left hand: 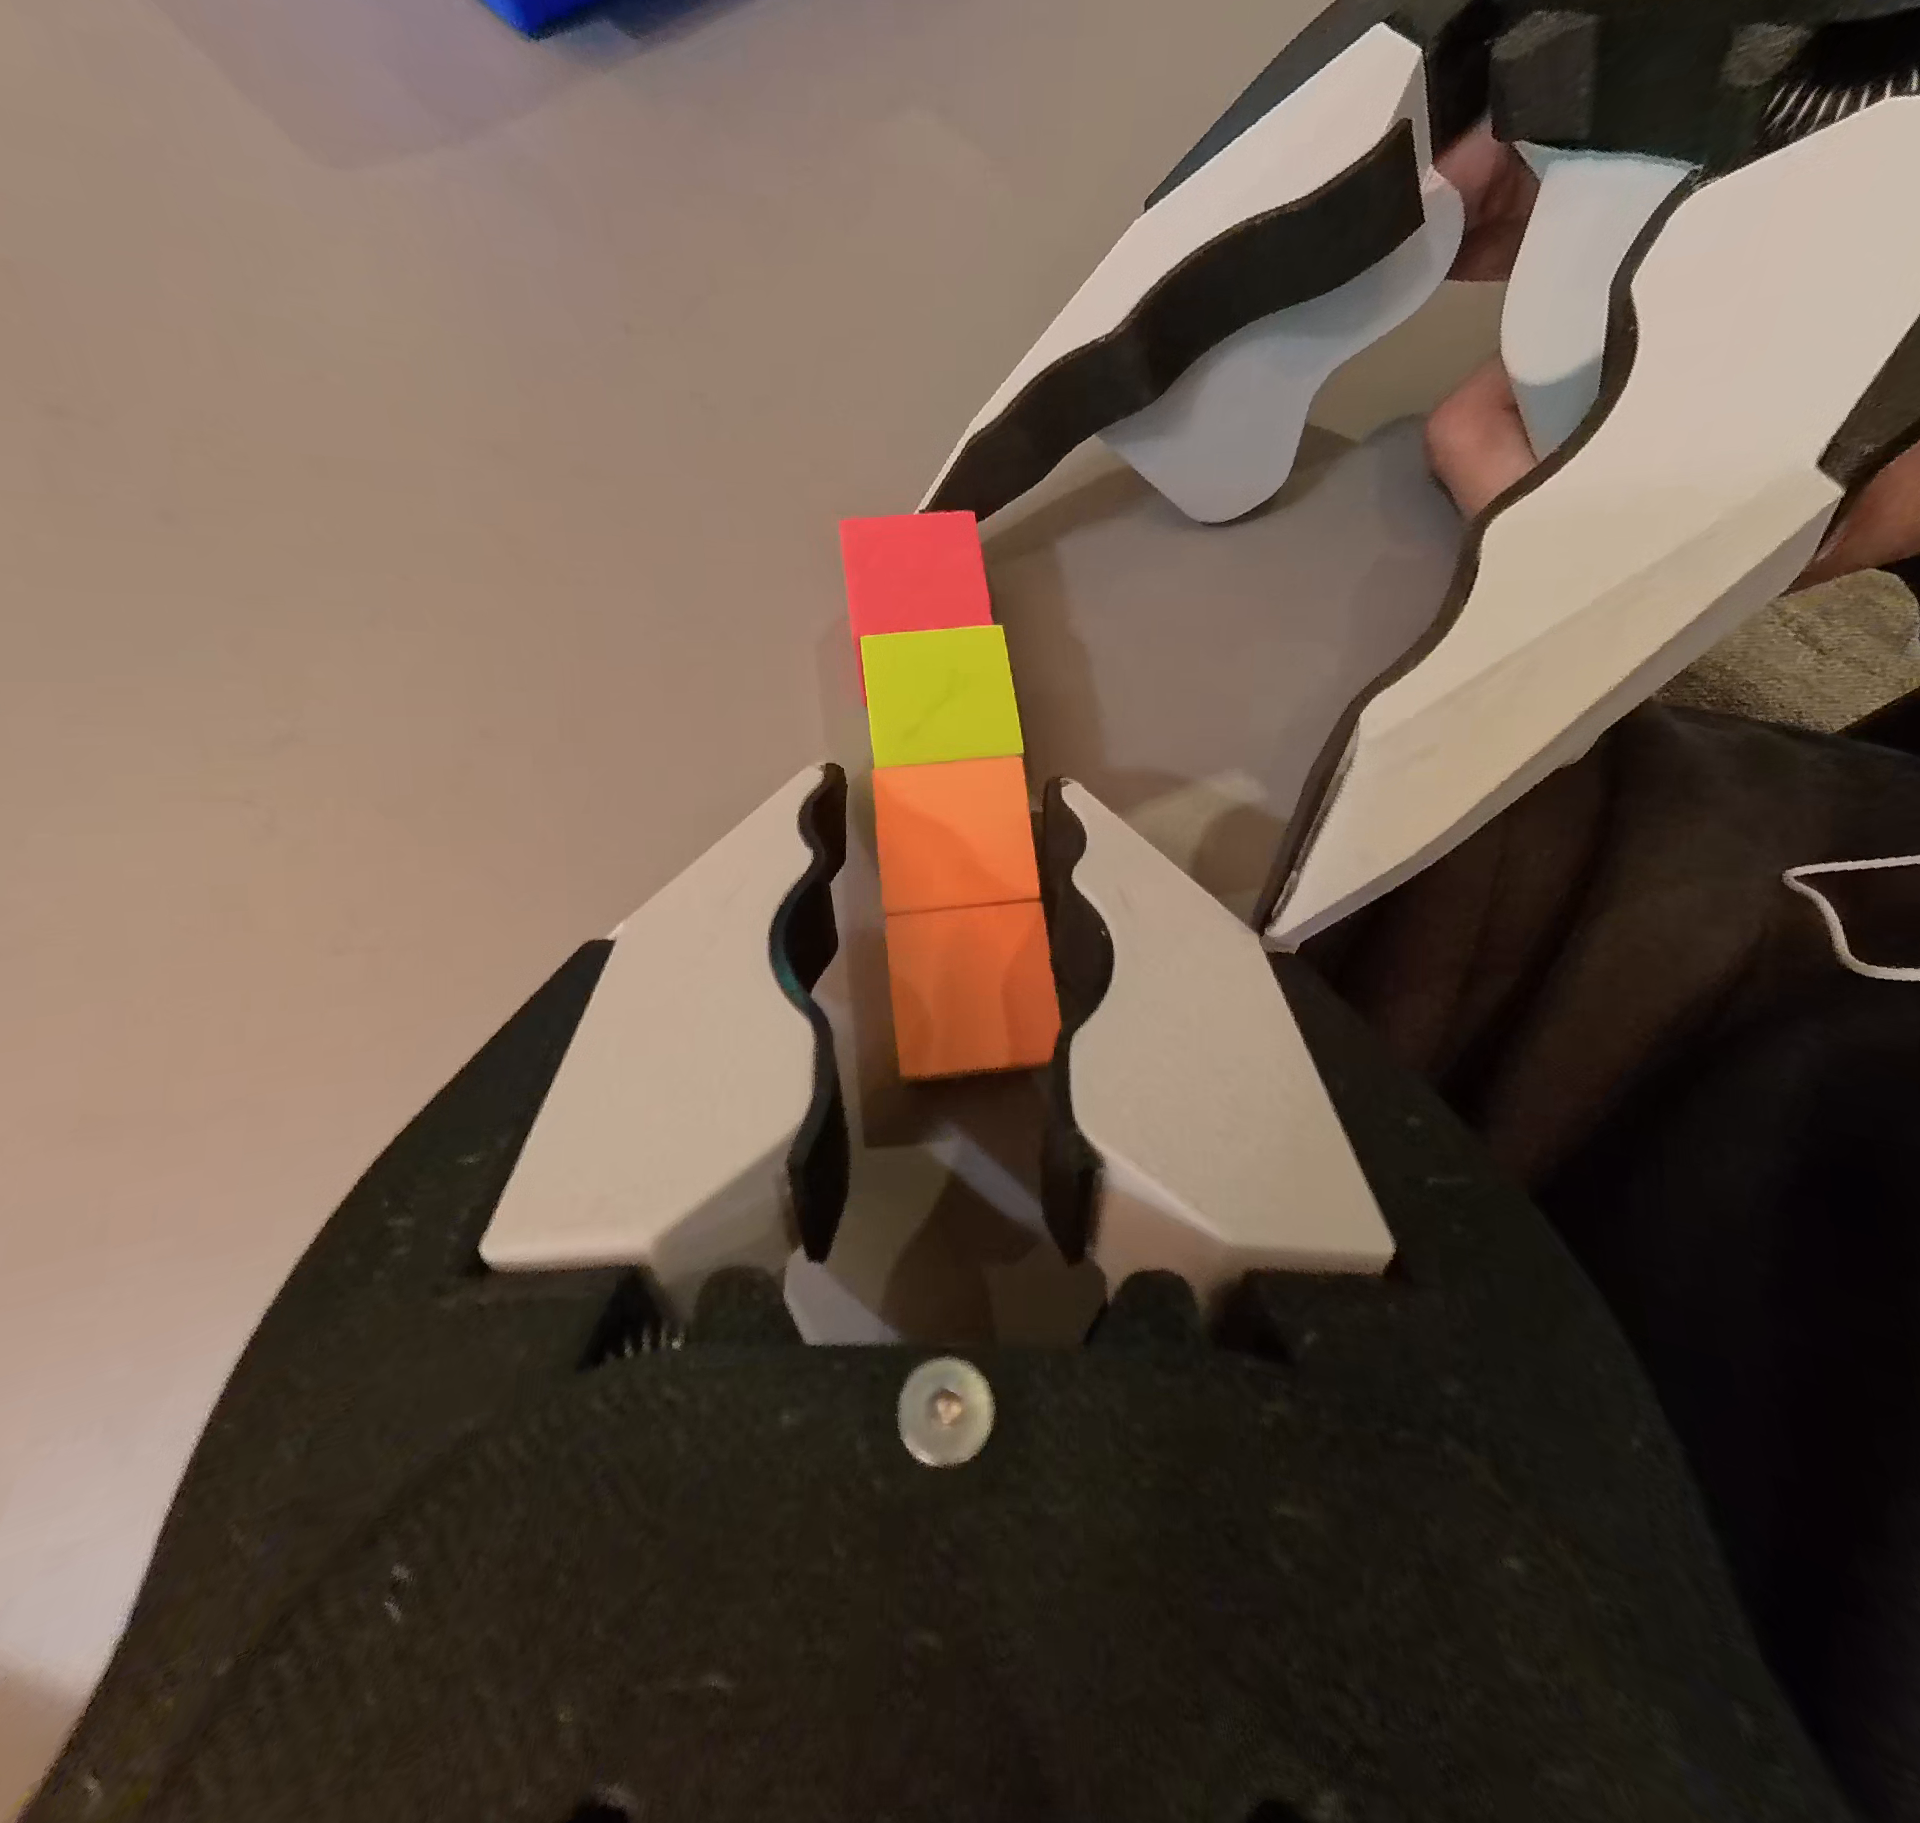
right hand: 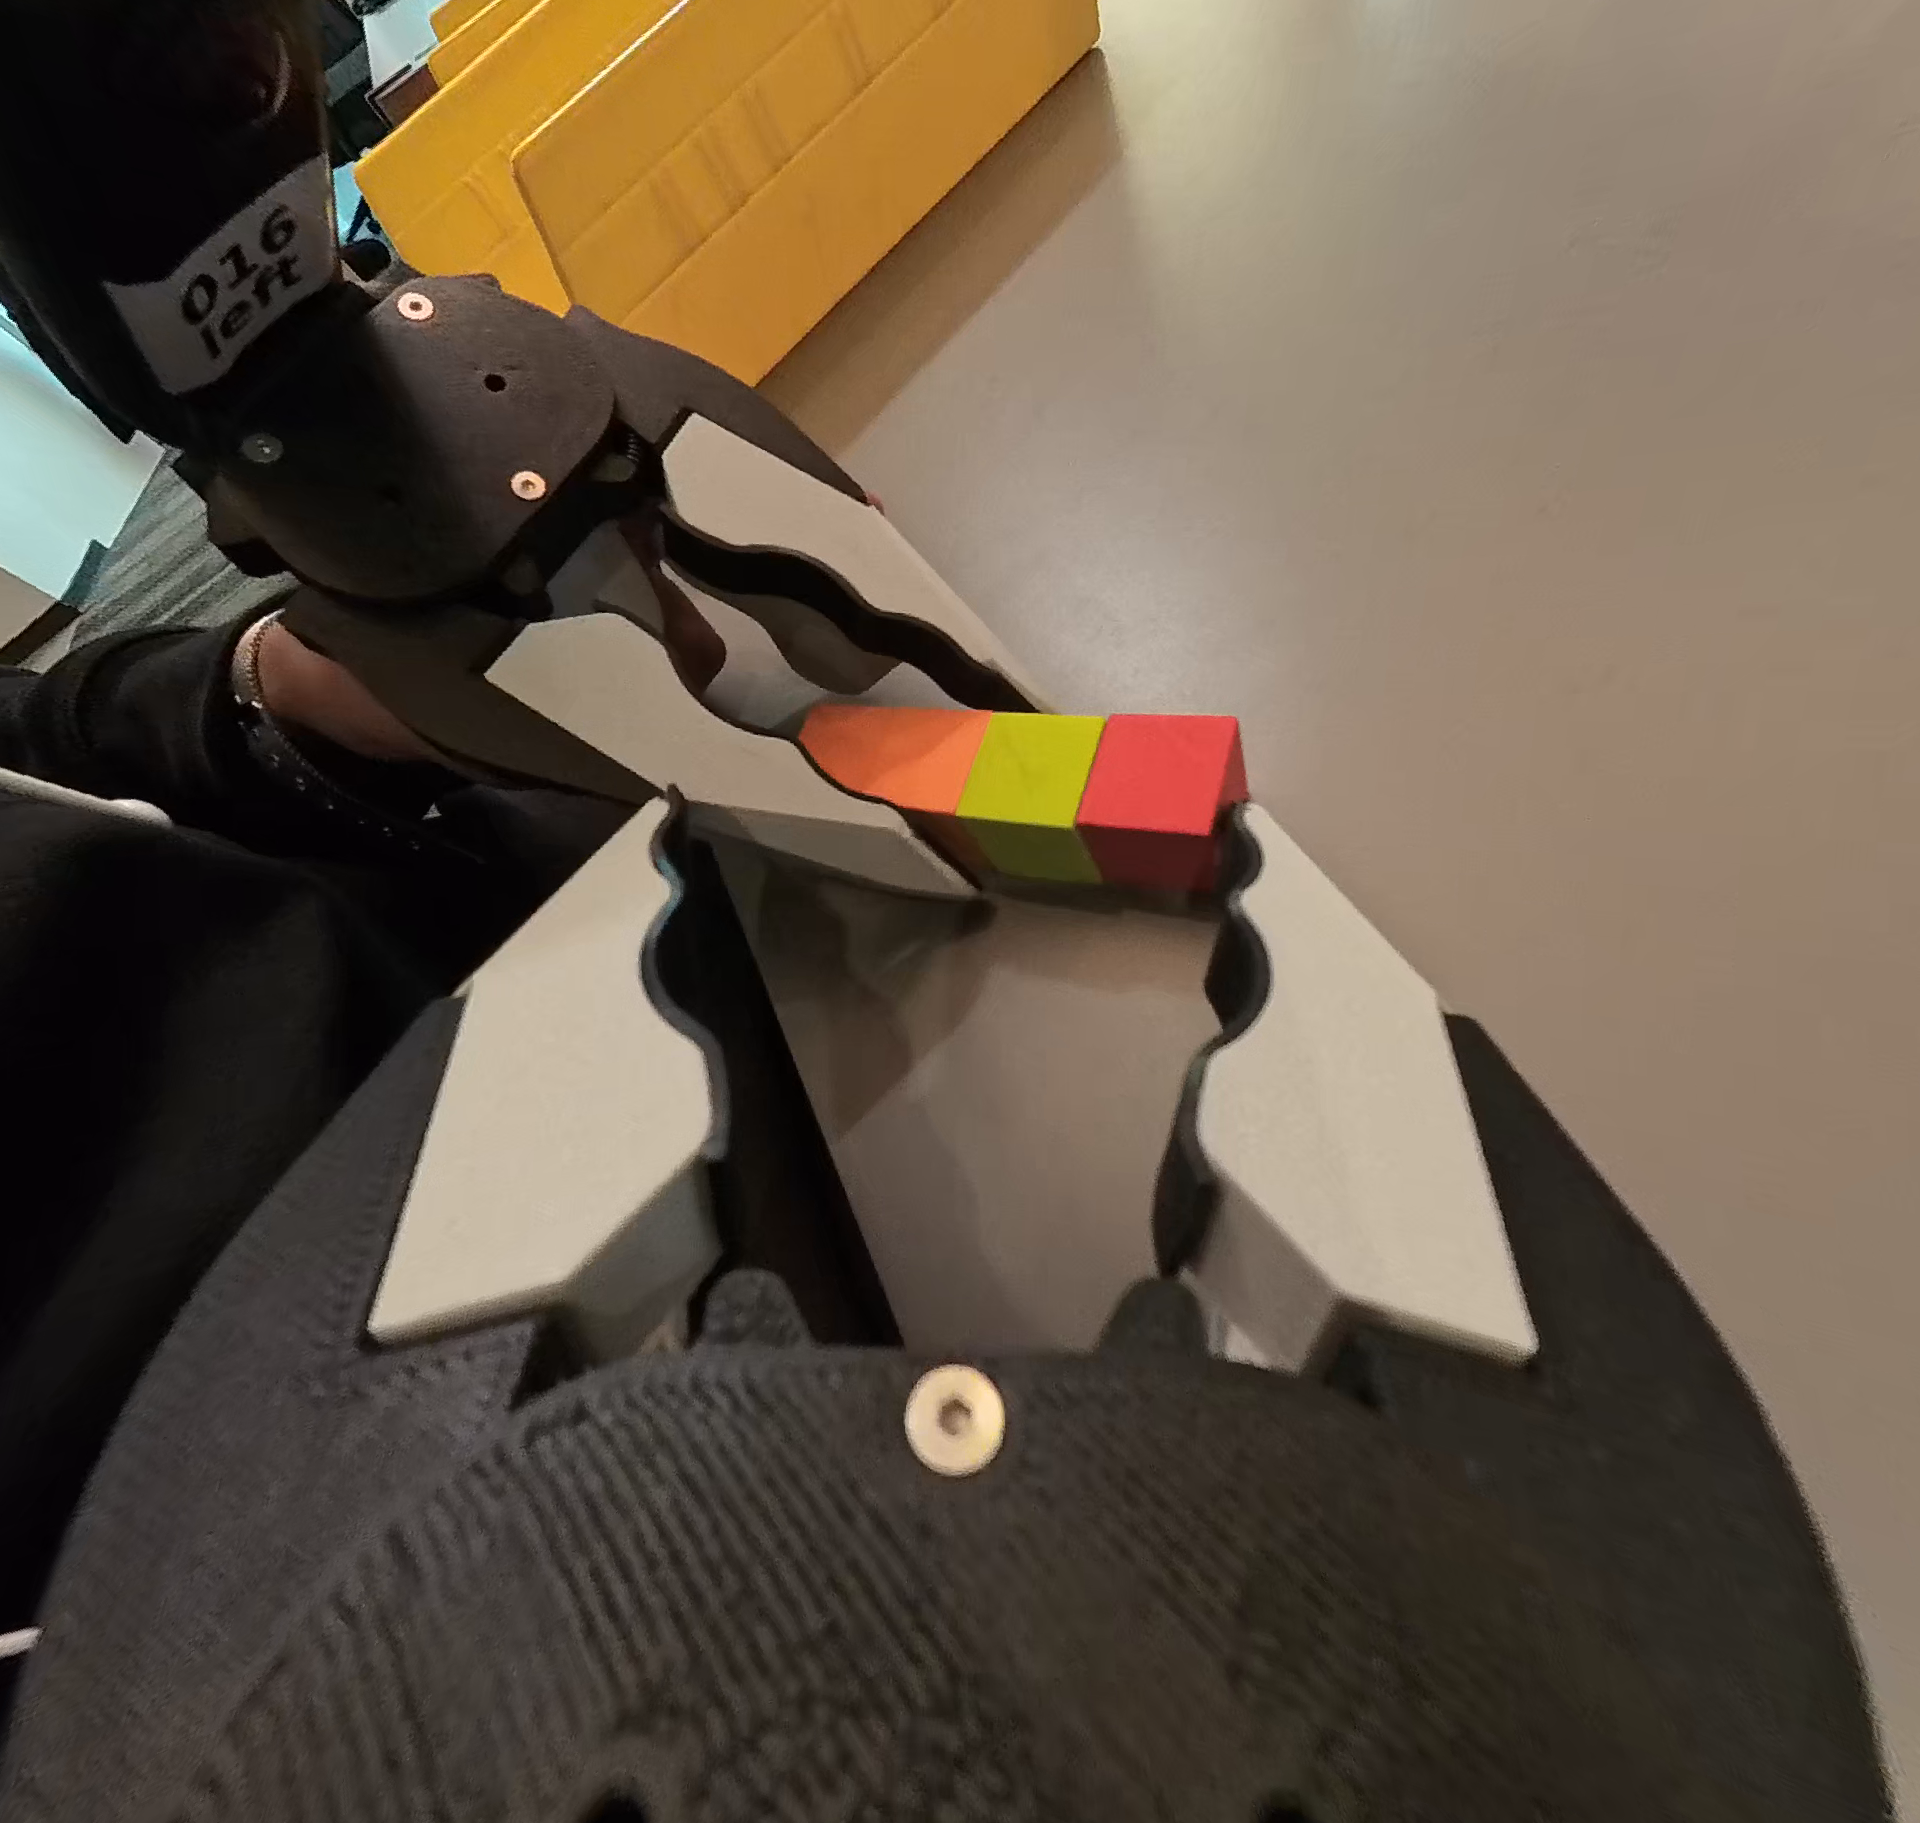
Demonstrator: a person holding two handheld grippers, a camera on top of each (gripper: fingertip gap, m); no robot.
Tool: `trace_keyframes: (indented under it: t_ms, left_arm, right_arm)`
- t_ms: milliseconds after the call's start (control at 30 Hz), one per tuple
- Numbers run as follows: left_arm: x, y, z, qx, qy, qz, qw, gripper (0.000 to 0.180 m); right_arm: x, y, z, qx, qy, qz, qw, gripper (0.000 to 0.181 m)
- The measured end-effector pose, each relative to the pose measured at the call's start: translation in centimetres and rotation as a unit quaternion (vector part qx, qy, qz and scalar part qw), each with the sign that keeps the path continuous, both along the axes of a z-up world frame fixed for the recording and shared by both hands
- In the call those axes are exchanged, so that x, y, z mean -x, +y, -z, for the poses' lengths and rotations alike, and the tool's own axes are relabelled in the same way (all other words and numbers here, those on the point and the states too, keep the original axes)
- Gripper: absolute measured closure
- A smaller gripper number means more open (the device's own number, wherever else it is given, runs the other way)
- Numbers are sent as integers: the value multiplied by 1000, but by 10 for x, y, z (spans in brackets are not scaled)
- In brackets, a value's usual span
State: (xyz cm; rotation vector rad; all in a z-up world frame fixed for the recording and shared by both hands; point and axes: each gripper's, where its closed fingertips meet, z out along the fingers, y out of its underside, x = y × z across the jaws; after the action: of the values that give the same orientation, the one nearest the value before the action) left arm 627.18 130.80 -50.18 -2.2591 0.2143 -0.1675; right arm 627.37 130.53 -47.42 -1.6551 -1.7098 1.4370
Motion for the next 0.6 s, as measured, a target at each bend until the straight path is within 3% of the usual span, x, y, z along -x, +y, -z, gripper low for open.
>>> trace_keyframes:
  t_ms: [600]
  left_arm:
    - [3,1,-1,-4,-2,-10,1000,149]
  right_arm:
    - [-3,-3,3,-12,-5,-7,1000,84]
